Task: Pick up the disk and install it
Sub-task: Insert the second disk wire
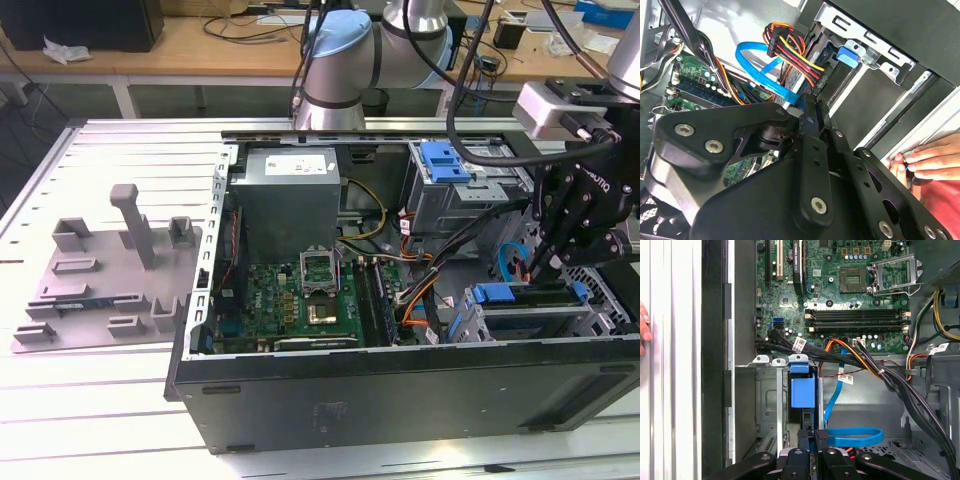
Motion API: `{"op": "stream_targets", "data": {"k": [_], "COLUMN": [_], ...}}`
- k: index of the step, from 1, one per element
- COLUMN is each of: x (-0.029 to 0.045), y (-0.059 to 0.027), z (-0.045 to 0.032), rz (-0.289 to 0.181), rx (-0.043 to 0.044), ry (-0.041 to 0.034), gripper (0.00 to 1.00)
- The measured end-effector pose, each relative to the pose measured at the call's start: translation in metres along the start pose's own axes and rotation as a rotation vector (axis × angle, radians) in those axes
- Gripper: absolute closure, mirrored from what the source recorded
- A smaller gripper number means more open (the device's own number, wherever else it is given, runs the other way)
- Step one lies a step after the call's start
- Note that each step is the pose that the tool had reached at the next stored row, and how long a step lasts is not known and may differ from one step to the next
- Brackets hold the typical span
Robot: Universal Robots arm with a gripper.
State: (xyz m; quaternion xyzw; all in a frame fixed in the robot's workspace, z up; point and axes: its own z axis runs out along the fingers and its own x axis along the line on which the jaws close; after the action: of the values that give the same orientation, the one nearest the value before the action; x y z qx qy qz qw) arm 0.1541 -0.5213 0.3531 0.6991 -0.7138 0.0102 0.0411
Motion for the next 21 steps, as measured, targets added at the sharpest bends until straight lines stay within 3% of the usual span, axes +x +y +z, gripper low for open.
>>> {"op": "stream_targets", "data": {"k": [21], "x": [-0.0029], "y": [-0.0009], "z": [0.0051], "rz": [-0.001], "rx": [0.0001], "ry": [0.0002], "gripper": [0.84]}}
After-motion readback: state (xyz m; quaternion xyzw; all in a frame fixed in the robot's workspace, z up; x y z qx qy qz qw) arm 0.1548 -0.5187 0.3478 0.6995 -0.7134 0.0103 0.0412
